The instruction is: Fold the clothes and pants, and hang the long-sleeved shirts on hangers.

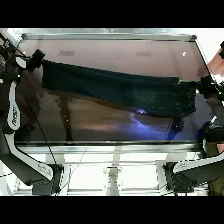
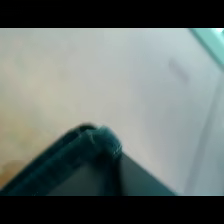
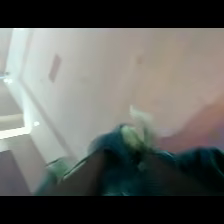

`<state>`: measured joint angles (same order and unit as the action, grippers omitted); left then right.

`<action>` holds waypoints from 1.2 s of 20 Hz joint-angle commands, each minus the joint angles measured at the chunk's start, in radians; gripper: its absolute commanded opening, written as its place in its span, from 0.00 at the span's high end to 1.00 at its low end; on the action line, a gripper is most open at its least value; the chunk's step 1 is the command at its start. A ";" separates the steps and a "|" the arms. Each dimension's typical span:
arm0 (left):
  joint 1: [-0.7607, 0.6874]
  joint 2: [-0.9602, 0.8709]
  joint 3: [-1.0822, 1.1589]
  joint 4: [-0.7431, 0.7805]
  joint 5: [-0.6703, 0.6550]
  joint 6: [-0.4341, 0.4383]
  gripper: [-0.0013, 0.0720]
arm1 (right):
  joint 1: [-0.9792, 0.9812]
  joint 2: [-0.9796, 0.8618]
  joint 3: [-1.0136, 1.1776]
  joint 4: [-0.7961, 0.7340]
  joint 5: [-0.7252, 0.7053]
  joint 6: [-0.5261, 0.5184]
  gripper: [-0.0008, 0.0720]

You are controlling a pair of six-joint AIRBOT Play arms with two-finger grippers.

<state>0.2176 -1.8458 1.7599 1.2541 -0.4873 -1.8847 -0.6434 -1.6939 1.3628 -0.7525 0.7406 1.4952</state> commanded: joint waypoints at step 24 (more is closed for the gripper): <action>0.254 -0.266 0.263 -0.275 -0.732 0.249 0.10 | 0.129 -0.060 0.404 -0.215 0.727 -0.077 0.33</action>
<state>0.4683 -2.0697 2.0220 1.0275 -1.1938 -1.6558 -0.5499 -1.7538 1.7660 -0.9619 1.4734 1.4216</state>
